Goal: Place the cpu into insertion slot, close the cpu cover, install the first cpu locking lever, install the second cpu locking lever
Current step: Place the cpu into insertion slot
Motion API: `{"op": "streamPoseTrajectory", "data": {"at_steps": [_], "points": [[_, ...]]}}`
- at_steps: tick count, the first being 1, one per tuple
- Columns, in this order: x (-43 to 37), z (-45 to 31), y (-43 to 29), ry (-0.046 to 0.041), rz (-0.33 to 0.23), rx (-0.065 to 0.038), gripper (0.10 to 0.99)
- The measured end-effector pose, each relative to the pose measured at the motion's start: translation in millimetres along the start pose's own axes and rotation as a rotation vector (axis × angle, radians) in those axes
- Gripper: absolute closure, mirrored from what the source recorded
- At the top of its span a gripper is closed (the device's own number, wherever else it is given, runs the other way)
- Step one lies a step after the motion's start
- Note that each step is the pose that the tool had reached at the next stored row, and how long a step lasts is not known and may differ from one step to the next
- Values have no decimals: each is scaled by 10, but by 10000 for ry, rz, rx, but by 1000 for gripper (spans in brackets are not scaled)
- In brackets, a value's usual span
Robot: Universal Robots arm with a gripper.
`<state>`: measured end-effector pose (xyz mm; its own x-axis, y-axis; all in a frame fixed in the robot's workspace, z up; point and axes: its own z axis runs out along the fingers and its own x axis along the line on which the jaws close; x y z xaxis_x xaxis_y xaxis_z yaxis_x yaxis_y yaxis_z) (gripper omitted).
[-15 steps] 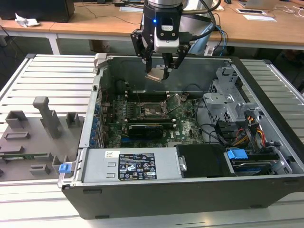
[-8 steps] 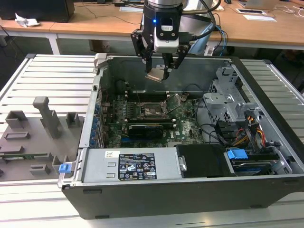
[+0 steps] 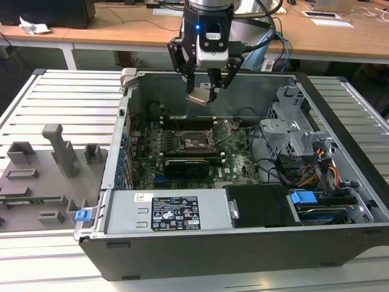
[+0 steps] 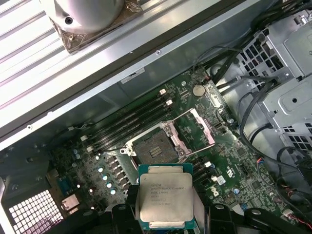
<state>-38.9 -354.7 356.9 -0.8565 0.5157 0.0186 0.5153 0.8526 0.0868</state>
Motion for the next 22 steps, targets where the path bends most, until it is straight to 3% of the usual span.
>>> {"op": "streamPoseTrajectory", "data": {"at_steps": [22], "points": [[0, 5, 0, -17, 196, -4, 561]]}}
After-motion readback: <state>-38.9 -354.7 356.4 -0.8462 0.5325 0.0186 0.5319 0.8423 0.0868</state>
